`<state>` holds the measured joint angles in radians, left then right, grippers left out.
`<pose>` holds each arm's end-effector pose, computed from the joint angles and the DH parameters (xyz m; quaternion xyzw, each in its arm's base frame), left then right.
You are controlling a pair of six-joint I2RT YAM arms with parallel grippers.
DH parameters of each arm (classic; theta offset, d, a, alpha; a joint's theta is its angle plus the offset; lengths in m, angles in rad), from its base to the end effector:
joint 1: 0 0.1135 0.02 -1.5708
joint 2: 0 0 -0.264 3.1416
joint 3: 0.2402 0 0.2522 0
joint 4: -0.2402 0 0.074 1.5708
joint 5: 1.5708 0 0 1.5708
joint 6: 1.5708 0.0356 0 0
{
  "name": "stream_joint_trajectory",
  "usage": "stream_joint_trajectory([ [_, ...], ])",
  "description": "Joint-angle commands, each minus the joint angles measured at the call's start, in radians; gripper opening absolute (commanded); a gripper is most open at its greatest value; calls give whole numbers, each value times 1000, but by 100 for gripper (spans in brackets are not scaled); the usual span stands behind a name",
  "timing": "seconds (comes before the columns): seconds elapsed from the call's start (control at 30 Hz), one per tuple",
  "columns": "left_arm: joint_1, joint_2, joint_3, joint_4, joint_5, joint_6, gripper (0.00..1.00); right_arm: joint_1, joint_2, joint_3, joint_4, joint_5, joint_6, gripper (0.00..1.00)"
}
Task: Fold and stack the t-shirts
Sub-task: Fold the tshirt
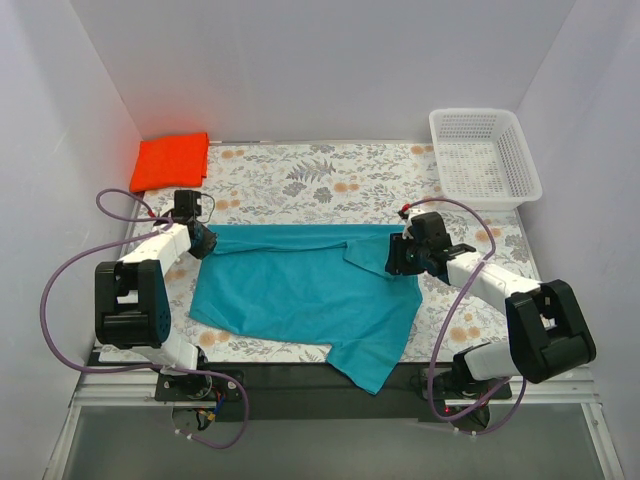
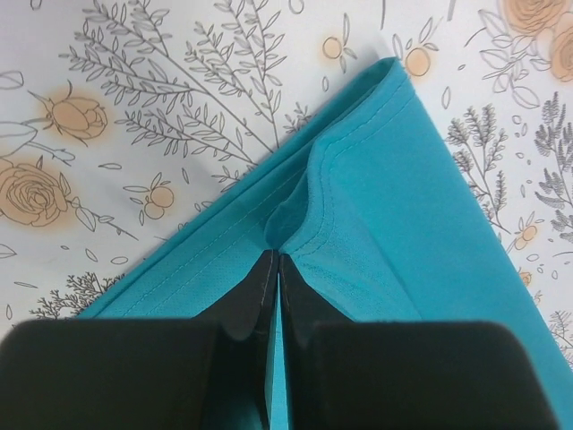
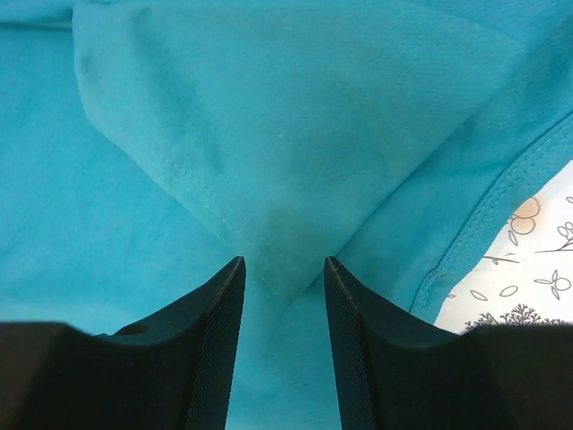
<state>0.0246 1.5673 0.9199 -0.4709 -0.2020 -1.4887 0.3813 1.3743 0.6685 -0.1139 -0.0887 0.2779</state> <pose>0.2980 0.0145 0.1797 -0.6820 0.6895 -0.0761 0.2317 0.2481 0.1028 0.1792 -0.0643 0.9273 0.1576 0.3334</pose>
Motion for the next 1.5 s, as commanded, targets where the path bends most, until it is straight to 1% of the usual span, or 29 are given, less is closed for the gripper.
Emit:
stream_joint_trajectory([
  [0.0,6,-35,45,-23,-37,38,0,21,-14,29,-47,20,-71,48],
  [0.23,5,-33,53,-32,-30,48,0,67,28,51,-69,79,-71,48],
  [0.37,3,-33,51,-31,-28,50,0,74,48,48,-61,84,-60,48],
  [0.5,0,-27,48,-31,-24,47,0,79,57,48,-58,84,-60,45],
  [0.53,0,-26,48,-31,-24,45,0,82,55,48,-58,110,-59,44],
  [0.63,0,-24,46,-31,-27,47,0,85,57,46,-59,118,-60,38],
  [0.73,0,-24,53,-32,-31,47,0,87,57,45,-59,122,-65,27],
  [0.77,0,-24,54,-32,-31,48,0,87,54,46,-63,125,-65,18],
  [0.87,0,-26,63,-38,-37,47,0,87,37,52,-76,132,-65,1],
  [0.97,-2,-24,80,-48,-42,51,0,87,6,63,-115,159,-65,1],
  [1.27,-2,-23,120,-89,-57,68,0,87,-72,75,-196,162,-71,1],
  [1.47,0,-18,93,-100,-80,58,0,87,-44,49,-201,149,-72,1],
])
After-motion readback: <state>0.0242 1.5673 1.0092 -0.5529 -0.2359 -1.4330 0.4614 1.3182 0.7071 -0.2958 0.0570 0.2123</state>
